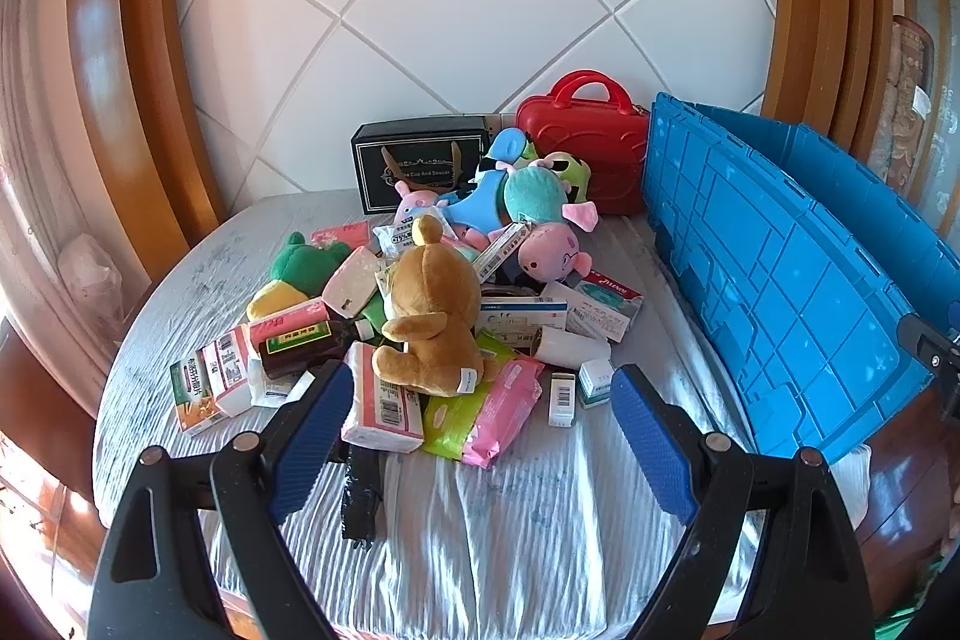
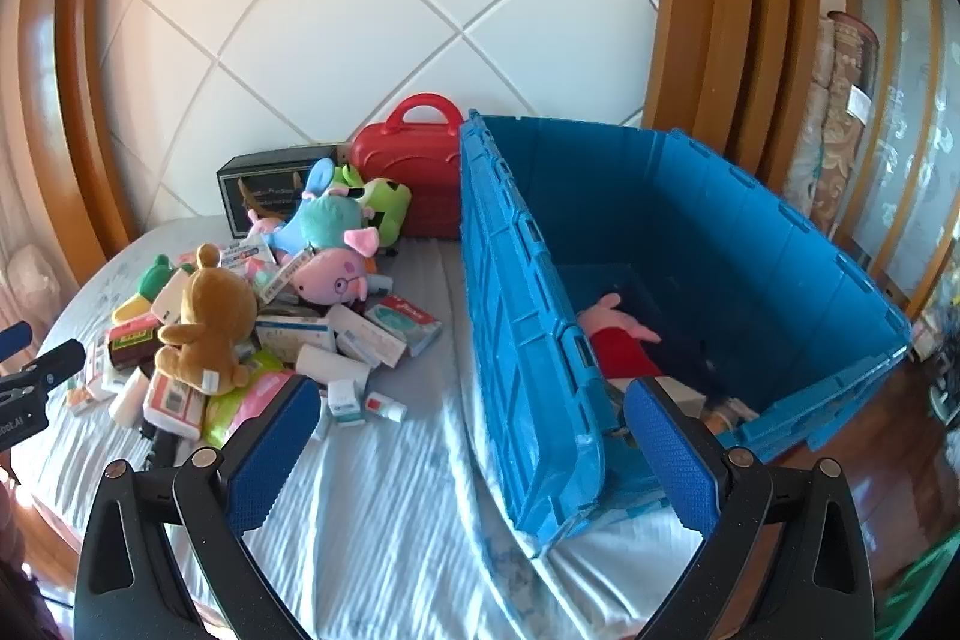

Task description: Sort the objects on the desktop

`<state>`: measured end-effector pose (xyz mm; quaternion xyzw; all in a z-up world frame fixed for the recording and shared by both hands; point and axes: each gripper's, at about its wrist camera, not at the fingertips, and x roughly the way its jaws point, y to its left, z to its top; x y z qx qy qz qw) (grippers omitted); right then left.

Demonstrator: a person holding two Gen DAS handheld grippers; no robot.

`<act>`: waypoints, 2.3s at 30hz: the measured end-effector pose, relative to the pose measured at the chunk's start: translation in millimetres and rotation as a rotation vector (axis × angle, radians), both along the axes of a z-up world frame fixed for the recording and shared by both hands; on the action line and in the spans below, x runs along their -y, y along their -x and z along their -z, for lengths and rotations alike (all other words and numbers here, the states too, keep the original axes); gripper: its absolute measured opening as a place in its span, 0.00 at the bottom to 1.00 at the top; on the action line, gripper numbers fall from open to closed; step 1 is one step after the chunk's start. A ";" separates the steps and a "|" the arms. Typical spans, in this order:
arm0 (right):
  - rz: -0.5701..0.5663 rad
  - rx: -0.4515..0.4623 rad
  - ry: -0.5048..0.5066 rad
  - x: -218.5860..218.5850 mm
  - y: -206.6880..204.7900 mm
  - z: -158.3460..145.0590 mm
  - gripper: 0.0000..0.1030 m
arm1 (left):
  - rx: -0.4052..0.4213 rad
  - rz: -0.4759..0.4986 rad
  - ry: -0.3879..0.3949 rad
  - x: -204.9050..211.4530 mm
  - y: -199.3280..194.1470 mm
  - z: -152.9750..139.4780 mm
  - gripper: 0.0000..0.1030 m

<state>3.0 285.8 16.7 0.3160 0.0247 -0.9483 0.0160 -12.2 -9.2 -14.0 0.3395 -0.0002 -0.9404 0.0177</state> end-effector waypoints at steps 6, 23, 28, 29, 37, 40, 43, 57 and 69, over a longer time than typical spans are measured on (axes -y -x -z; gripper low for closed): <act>-0.008 0.011 -0.005 3.7 4.8 3.5 1.00 | 0.014 -0.013 -0.004 5.6 2.3 3.9 0.86; -0.206 0.117 -0.017 76.4 57.8 47.8 1.00 | 0.149 -0.182 0.011 97.5 35.3 72.1 0.86; -0.310 0.232 -0.020 128.1 92.6 105.6 1.00 | 0.267 -0.202 0.002 120.5 50.5 132.7 0.86; -0.323 0.258 -0.018 138.4 99.5 120.3 1.00 | 0.290 -0.198 0.001 122.1 52.7 144.5 0.86; -0.331 0.381 -0.002 169.4 132.4 203.1 1.00 | 0.378 -0.167 -0.039 129.2 72.6 214.5 0.86; -0.295 0.396 0.001 162.3 142.5 223.5 1.00 | 0.404 -0.166 -0.048 131.1 78.0 234.3 0.86; -0.259 0.432 0.000 156.3 153.5 243.0 0.92 | 0.433 -0.163 -0.046 132.3 83.7 253.4 0.78; -0.273 0.472 0.022 183.0 177.4 294.2 0.57 | 0.432 -0.165 -0.072 133.0 95.7 288.6 0.60; -0.227 0.368 -0.014 189.6 180.8 308.3 0.55 | 0.389 -0.189 -0.074 132.2 88.7 296.3 0.72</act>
